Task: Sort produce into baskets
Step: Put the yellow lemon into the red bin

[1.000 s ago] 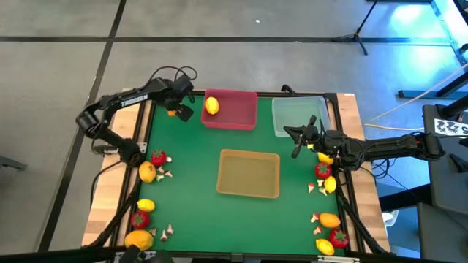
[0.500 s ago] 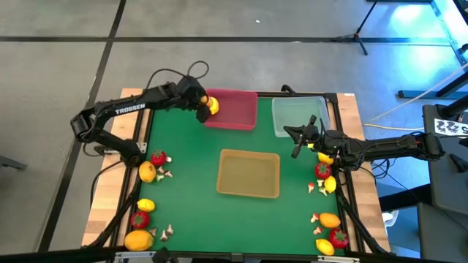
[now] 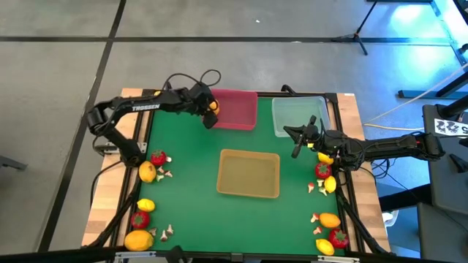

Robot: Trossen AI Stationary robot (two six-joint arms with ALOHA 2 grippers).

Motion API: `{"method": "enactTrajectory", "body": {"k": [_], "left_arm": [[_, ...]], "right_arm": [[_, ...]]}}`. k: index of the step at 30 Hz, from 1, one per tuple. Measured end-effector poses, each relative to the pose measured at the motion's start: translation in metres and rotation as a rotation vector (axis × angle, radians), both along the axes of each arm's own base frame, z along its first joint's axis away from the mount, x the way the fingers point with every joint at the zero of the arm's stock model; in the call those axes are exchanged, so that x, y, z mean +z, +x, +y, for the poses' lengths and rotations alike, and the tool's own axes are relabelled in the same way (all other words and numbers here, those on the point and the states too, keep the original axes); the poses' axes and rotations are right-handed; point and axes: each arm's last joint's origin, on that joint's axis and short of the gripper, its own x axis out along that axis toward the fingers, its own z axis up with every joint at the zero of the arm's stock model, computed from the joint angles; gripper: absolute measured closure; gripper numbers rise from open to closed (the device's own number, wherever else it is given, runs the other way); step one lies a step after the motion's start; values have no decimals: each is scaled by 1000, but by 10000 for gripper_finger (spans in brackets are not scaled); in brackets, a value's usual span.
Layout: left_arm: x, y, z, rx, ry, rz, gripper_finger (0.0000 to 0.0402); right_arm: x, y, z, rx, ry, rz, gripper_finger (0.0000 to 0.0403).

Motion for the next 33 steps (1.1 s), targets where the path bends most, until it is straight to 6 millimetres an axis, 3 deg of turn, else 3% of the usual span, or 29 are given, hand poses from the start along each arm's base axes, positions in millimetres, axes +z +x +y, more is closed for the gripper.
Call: {"method": "enactTrajectory", "body": {"k": [9, 19, 24, 33], "left_arm": [[-17, 5, 1, -21, -30, 67, 168], [-17, 5, 1, -25, -30, 64, 68], [-17, 5, 0, 14, -54, 48, 45], [5, -6, -6, 10, -74, 77, 50]], "right_arm": [[0, 0, 0, 1, 0, 0, 393], [0, 0, 0, 0, 0, 0, 393], [0, 0, 0, 0, 0, 0, 393], [0, 0, 0, -1, -2, 1, 393]]}}
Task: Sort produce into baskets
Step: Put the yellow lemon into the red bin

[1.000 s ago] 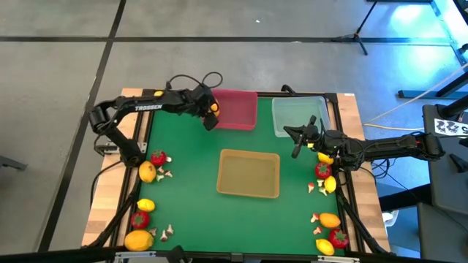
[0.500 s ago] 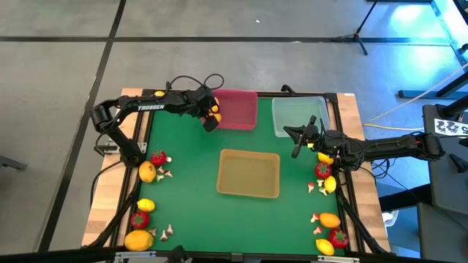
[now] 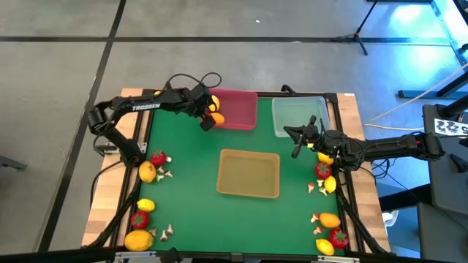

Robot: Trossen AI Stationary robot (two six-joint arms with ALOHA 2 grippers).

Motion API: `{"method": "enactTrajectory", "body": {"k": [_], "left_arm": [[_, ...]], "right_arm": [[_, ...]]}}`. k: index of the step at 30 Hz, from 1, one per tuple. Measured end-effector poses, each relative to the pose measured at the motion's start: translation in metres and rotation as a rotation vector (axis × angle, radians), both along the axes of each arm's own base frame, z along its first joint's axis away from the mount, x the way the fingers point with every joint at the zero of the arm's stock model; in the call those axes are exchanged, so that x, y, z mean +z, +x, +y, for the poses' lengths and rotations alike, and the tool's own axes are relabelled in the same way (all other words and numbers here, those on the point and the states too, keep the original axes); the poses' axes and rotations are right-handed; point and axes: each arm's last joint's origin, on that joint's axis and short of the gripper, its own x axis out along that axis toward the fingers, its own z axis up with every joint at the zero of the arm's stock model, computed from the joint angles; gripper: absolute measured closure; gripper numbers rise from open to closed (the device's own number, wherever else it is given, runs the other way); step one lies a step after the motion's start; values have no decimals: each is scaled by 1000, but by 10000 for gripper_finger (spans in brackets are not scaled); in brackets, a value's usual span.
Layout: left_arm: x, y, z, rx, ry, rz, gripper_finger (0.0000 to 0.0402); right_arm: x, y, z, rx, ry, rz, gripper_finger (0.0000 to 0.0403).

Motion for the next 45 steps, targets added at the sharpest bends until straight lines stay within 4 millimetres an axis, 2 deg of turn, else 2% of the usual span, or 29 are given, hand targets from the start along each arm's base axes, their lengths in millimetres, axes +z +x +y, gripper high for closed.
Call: {"method": "enactTrajectory", "body": {"k": [8, 13, 17, 22, 26, 35, 45], "left_arm": [[50, -35, 4, 135, 130, -127, 50], [76, -73, 12, 396, 254, -137, 50], [84, -96, 18, 559, 317, -139, 50], [72, -109, 26, 651, 298, -116, 50], [48, -116, 39, 809, 222, -96, 50], [6, -124, 72, 941, 126, 40, 50], [-1, -122, 78, 990, 114, 49, 50]], "right_arm": [[0, 0, 0, 0, 0, 0, 393], [0, 0, 0, 0, -1, 1, 393], [0, 0, 0, 0, -1, 1, 393], [0, 0, 0, 0, -1, 1, 393], [0, 0, 0, 0, -1, 1, 393], [0, 0, 0, 0, -2, 2, 393], [0, 0, 0, 0, -1, 4, 393]]}}
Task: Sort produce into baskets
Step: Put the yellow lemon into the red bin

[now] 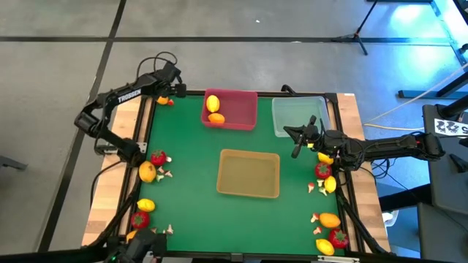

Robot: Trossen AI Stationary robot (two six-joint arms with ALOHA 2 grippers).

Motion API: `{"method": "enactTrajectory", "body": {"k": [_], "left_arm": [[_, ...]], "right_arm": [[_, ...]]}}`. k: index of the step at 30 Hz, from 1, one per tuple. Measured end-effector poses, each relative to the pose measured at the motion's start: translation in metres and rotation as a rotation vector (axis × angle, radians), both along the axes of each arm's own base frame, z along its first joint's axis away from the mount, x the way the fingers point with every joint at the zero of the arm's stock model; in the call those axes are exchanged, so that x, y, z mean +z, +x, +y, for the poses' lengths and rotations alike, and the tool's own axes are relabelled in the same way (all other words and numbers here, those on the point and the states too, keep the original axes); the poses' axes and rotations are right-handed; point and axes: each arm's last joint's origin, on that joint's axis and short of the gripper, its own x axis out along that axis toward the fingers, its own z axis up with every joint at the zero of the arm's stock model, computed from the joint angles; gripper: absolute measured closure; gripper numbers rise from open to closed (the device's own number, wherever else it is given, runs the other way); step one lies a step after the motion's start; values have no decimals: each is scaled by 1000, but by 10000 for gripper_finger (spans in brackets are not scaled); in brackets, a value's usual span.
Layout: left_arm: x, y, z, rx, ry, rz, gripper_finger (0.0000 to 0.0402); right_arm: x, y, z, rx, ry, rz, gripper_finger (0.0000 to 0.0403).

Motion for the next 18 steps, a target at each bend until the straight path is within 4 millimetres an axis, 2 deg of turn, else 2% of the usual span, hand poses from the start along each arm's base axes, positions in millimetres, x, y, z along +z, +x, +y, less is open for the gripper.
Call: {"method": "enactTrajectory", "body": {"k": [6, 10, 13, 18], "left_arm": [[-1, 0, 0, -18, -6, 16, 50], [-3, 4, -3, -100, -40, 70, 50], [-3, 13, -9, -223, -56, 127, 50], [0, 31, -20, -522, -86, 274, 50]], "right_arm": [[0, 0, 0, 1, 0, 1, 393], [0, 0, 0, 0, 0, 0, 393], [0, 0, 0, 0, -1, 0, 393], [0, 0, 0, 0, -3, 1, 393]]}}
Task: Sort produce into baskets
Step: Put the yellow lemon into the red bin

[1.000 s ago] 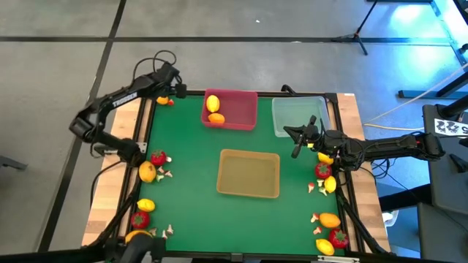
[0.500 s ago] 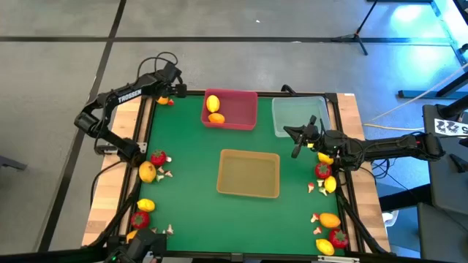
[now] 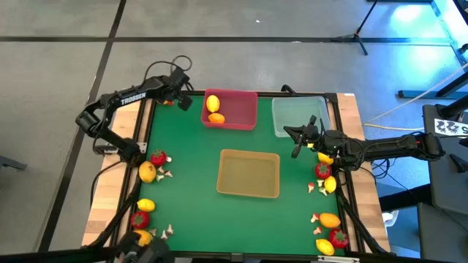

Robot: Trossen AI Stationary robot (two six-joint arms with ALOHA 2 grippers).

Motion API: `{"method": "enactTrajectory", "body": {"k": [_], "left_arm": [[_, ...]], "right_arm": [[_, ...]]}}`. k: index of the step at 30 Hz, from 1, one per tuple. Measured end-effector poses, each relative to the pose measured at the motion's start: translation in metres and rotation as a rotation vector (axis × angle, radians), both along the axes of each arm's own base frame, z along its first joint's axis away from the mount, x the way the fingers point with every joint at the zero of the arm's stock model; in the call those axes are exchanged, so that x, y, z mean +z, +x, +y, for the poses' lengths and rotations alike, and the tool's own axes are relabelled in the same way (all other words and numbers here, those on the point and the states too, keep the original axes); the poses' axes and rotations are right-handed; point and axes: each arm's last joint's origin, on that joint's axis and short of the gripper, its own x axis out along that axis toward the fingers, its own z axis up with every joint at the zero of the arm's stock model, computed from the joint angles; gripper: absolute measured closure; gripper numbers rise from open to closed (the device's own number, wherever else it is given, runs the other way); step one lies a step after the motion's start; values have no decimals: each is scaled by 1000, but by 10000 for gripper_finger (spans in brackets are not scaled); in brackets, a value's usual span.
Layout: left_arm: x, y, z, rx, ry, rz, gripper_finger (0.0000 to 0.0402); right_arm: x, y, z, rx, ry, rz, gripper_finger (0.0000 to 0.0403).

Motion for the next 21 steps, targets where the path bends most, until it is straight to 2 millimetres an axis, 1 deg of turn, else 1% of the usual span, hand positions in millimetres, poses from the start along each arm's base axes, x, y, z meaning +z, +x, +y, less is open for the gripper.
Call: {"method": "enactTrajectory", "body": {"k": [2, 5, 10, 16, 21], "left_arm": [[0, 5, -5, -141, -19, 77, 50], [0, 10, -11, -244, -26, 169, 50], [-2, 10, -13, -271, -15, 302, 50], [-8, 14, -8, -238, -197, 440, 50], [-11, 27, 8, -216, -310, 552, 50]], "right_arm": [[0, 0, 0, 0, 0, 0, 393], [0, 0, 0, 0, 0, 0, 393], [0, 0, 0, 0, 0, -1, 393], [0, 0, 0, 0, -1, -2, 393], [0, 0, 0, 0, -1, -1, 393]]}}
